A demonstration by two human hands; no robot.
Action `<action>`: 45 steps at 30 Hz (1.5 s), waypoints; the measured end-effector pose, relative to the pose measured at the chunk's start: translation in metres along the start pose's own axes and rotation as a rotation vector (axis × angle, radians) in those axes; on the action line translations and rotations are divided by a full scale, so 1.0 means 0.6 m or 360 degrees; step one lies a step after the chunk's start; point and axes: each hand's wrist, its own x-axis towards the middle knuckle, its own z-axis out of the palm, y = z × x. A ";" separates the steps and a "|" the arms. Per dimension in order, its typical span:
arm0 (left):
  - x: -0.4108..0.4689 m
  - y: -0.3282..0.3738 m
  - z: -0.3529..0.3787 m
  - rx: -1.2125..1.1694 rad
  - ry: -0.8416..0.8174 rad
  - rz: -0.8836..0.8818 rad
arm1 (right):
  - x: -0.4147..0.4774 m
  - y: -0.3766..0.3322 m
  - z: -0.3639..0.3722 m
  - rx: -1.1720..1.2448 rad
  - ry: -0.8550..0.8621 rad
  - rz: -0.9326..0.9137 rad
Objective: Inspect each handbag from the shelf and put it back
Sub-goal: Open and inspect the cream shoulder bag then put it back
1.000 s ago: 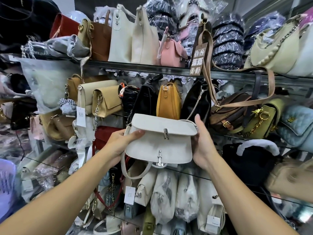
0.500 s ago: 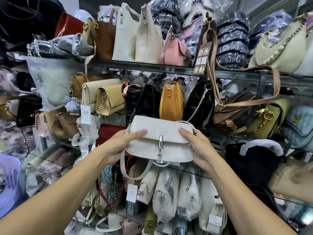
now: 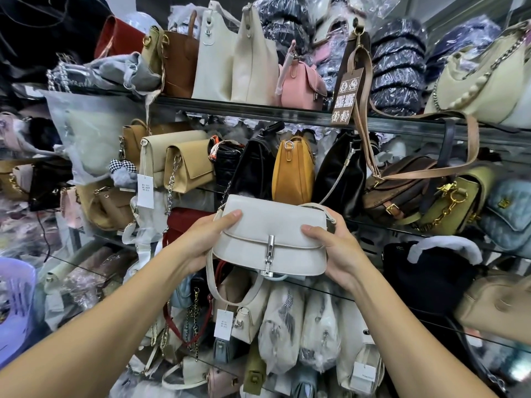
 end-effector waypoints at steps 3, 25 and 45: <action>0.001 -0.002 -0.005 0.0007 -0.0041 0.0040 | 0.002 0.004 -0.004 0.0006 -0.0002 -0.0030; -0.009 0.041 -0.013 0.0377 -0.0186 0.0359 | 0.023 -0.027 -0.033 -0.1743 -0.0154 -0.0316; 0.013 0.050 -0.013 0.1121 0.0247 0.0793 | -0.017 -0.014 0.010 -0.0997 -0.0513 0.0126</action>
